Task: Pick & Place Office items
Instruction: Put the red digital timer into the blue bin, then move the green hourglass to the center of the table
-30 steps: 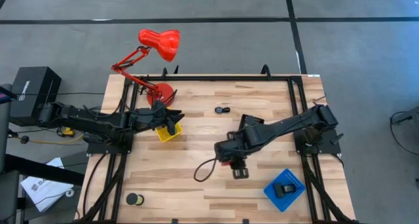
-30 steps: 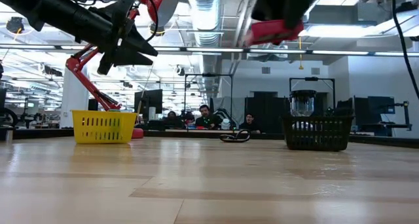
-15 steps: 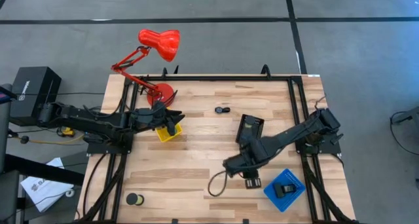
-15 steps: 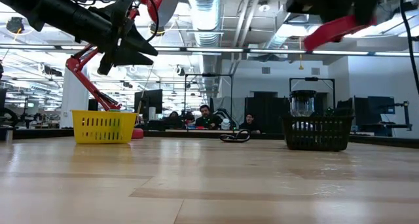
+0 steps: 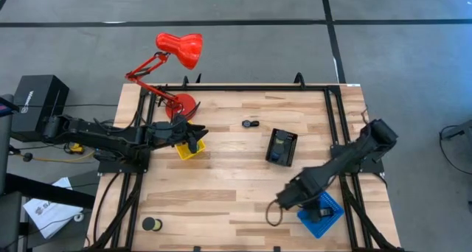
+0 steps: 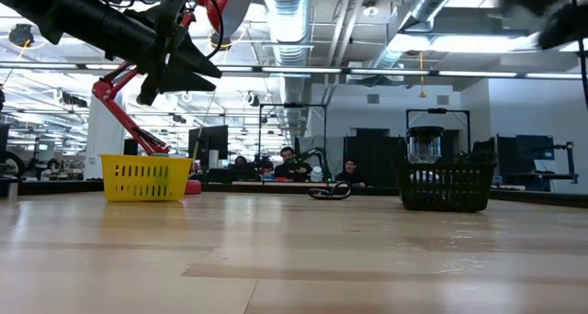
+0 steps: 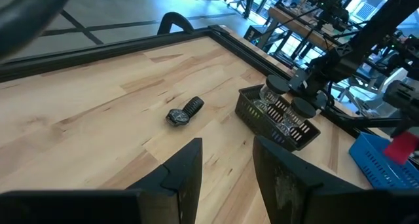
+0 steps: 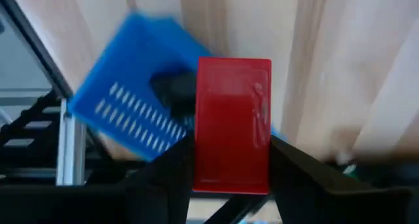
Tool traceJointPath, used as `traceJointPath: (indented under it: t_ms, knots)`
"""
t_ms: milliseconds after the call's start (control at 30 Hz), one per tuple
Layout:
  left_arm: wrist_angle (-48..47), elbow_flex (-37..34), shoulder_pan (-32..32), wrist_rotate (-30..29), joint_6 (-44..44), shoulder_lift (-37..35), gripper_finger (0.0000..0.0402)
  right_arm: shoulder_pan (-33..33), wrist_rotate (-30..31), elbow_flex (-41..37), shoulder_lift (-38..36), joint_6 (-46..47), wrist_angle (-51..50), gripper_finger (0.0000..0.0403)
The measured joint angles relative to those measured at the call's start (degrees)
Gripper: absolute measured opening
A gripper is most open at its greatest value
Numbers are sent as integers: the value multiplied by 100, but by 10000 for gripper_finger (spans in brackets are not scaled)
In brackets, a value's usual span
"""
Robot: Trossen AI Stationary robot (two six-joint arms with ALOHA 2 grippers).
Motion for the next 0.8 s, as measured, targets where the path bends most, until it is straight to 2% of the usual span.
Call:
traceJointPath:
  t_ms: [133,400,533,800]
  knots:
    - [2,0,0,-4,0,0,131,493,-67,-476,-377,704,186,148]
    - [7,0,0,-9,0,0,131,1255,-39,-1176,-687,813,2440,179]
    - [33,0,0,-11,0,0,131,1385,-46,-1355,-458,844,2406,175]
    - [88,-2,0,-13,0,0,131,1177,-342,-1377,-196,600,2490,122]
